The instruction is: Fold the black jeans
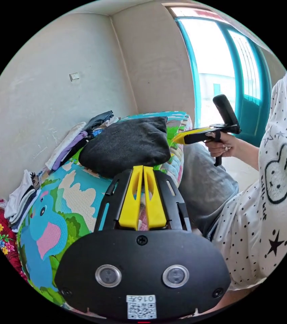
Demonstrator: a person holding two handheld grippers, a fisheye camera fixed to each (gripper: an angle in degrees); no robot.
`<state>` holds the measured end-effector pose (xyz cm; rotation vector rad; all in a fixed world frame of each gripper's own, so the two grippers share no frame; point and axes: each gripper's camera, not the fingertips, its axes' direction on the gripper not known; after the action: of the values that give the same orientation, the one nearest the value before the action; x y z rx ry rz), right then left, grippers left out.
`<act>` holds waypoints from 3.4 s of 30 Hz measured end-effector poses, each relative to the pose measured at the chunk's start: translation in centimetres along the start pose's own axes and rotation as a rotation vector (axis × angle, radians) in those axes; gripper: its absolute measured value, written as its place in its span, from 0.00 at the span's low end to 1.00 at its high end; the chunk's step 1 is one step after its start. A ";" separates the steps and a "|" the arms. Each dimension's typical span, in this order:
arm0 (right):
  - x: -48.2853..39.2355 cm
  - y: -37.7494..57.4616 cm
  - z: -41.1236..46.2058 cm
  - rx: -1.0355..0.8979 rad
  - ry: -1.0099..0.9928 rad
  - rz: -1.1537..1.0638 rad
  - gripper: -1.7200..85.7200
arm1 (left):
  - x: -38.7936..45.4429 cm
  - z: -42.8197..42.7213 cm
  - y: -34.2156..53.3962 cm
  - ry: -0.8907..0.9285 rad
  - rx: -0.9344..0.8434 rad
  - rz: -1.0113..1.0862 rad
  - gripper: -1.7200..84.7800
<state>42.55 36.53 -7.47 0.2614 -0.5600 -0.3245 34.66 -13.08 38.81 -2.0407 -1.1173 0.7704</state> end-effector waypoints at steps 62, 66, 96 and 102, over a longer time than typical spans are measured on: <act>-26.0 -5.5 21.9 -0.309 0.621 -0.812 0.10 | -9.8 4.4 7.6 0.033 -0.019 -0.301 0.24; -27.2 -6.1 22.9 -0.345 0.653 -0.855 0.10 | -3.8 4.8 2.4 -0.318 -0.167 0.003 0.25; -29.4 -2.6 22.7 -0.153 0.734 -0.975 0.27 | -11.4 8.7 -4.9 -0.107 -0.253 0.187 0.11; -27.5 -3.8 28.9 -0.266 1.015 -1.104 0.29 | -13.8 10.4 -2.3 -0.085 -0.242 0.186 0.11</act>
<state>3.63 38.77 1.81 0.4159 0.6945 -1.2261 19.44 -21.33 36.76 -2.3598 -1.1241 0.8546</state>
